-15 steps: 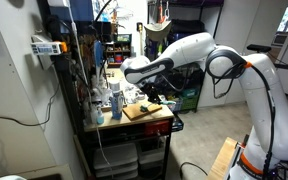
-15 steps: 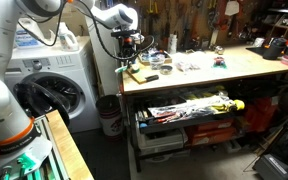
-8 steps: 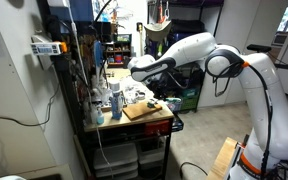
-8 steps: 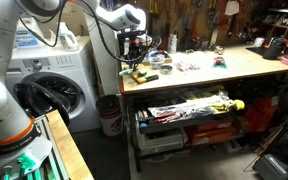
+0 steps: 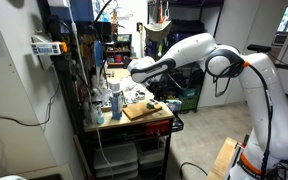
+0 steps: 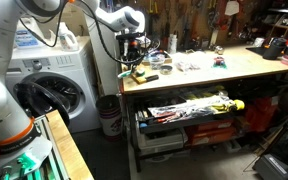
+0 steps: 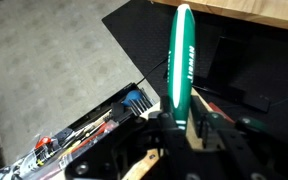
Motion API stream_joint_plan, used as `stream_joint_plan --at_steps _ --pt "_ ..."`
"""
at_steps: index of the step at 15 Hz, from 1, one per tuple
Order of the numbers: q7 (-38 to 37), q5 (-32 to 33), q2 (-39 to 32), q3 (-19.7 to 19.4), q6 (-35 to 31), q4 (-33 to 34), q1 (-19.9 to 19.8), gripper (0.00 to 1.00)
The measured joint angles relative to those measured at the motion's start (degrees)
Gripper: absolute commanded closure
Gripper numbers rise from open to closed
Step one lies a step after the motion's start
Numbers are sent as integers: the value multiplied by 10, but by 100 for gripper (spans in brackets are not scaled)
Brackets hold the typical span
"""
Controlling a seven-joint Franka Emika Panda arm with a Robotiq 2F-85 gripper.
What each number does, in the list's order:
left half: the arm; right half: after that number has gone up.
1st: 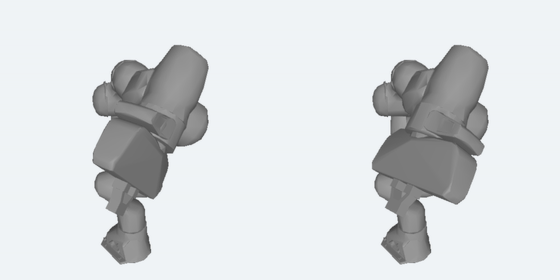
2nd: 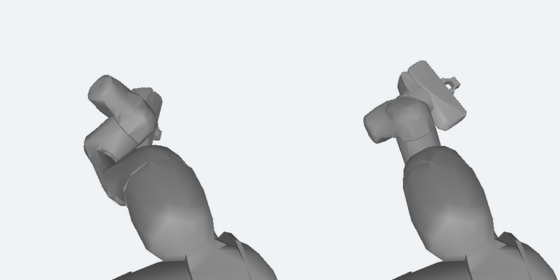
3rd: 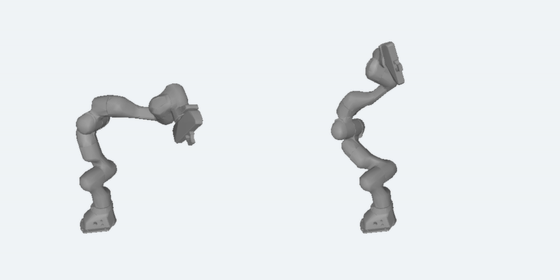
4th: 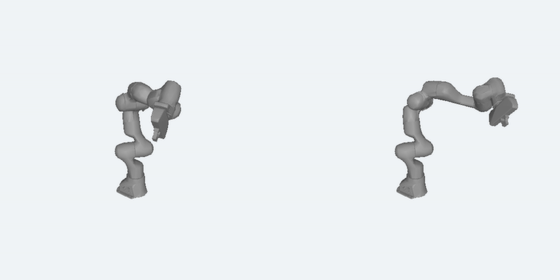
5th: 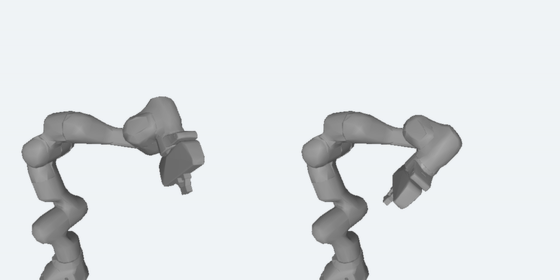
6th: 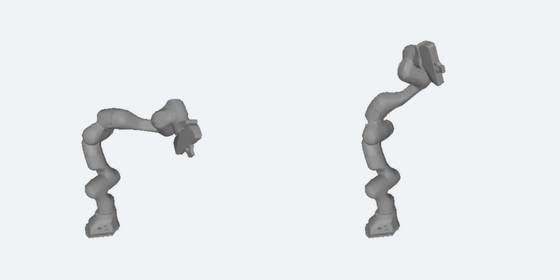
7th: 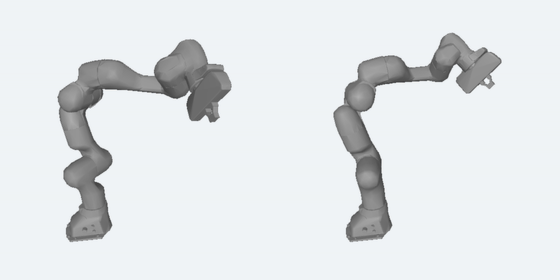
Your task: Use the white and green brush to scrub the wooden board
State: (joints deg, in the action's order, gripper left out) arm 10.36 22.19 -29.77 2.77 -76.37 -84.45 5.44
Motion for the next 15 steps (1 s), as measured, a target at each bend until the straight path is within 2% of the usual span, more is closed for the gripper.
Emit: stream_joint_plan --at_steps 8,11,15 --pt "13 -14 -1 36 0 0 21 94" --pt "4 -46 -2 35 0 5 21 94" --pt "-53 -117 2 25 0 25 10 94"
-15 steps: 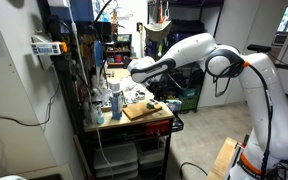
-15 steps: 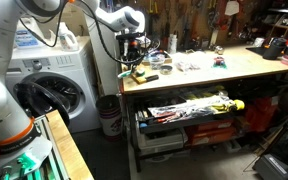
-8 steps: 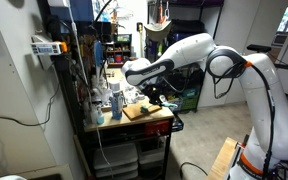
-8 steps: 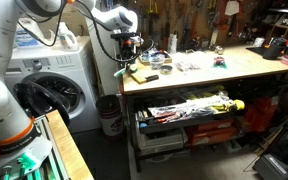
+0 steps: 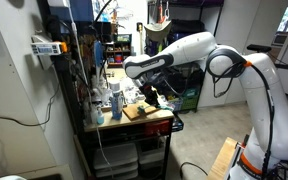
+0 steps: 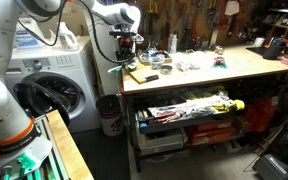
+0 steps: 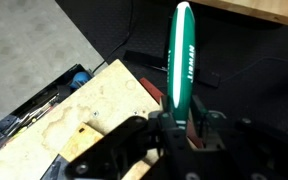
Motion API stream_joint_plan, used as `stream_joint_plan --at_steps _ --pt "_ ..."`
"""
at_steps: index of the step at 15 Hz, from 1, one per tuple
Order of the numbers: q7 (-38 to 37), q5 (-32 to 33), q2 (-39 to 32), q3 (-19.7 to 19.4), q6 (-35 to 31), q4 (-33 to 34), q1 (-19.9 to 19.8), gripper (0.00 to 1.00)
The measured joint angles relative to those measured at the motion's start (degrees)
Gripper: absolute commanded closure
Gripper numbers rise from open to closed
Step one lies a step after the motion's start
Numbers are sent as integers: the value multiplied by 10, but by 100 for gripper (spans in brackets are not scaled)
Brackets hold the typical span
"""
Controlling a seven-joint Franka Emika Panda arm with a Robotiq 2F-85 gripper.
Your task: Use the white and green brush to scrub the wooden board
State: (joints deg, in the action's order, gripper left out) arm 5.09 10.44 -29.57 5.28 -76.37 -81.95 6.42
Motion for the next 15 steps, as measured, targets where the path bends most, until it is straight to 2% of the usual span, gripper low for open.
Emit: stream_joint_plan --at_steps 6,15 --pt "-126 -76 19 -26 -26 11 -10 94" --pt "-311 -166 17 -65 -147 -11 -26 94"
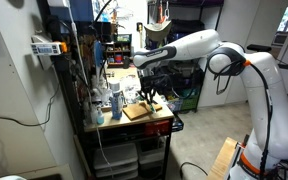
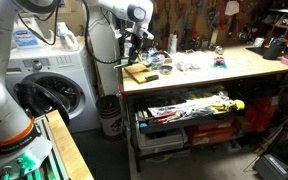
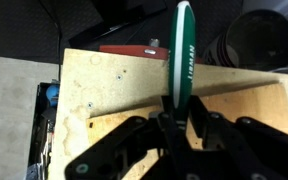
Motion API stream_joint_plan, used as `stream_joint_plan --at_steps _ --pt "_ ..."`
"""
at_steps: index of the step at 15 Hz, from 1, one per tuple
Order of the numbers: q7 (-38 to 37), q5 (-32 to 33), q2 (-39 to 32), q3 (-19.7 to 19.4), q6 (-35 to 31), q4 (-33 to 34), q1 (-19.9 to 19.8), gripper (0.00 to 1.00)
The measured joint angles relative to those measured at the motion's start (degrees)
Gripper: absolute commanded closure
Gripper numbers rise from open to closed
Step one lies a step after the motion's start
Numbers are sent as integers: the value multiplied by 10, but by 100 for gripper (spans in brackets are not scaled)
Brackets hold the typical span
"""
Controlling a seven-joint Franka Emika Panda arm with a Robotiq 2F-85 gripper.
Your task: Use the white and green brush to scrub the wooden board
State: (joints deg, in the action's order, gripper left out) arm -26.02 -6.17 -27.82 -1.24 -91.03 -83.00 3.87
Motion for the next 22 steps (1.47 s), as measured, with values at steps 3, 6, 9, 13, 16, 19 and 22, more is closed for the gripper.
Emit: stream_joint_plan --at_steps 3,6,9,13,16,19,22 --pt "-64 -26 -3 -11 -45 -15 -2 94" --pt "-132 -54 -5 -18 -85 -34 -4 94" --pt "-194 -68 -5 -20 -130 -55 -4 94" --pt "-242 -69 -1 -21 -150 -70 -4 48" --pt "-257 -70 -1 -21 -158 -74 -4 26" --pt "-260 -70 3 -21 -174 -75 -4 4" --pt "-257 -68 16 -21 -191 -77 -4 0"
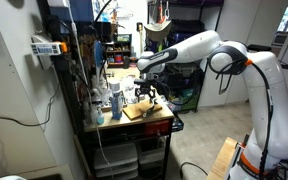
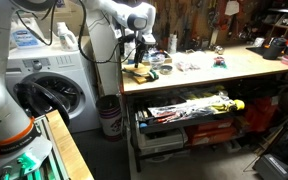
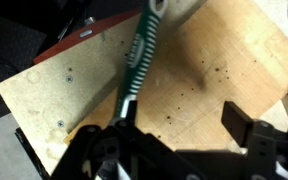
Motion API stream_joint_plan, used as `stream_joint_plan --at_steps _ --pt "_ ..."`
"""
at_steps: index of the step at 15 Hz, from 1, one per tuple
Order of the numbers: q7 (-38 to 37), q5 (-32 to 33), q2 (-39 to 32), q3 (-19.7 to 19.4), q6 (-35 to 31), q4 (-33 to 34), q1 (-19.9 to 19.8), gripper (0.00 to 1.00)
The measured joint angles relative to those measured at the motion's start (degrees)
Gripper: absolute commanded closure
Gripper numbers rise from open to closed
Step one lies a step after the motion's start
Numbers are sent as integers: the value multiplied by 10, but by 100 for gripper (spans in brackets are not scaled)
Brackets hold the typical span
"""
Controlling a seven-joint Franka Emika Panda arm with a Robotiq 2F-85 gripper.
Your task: Use the white and green brush to scrub the wooden board
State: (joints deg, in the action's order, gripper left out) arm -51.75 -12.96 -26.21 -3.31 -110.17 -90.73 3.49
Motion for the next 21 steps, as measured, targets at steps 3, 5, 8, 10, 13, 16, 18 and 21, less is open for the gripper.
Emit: stream_joint_plan --at_steps 3,5,8,10,13,16,18,21 --pt "20 7 19 0 -8 -5 0 0" --pt "39 13 33 0 -10 -14 0 0" --pt "68 24 51 0 -12 -27 0 0" --pt "90 31 61 0 -15 -36 0 0" --pt "156 39 79 0 -16 -52 -1 0" --pt "249 57 111 0 3 -73 -5 0" --pt "308 74 140 0 25 -90 -7 0" --pt "374 119 185 1 52 -119 -8 0"
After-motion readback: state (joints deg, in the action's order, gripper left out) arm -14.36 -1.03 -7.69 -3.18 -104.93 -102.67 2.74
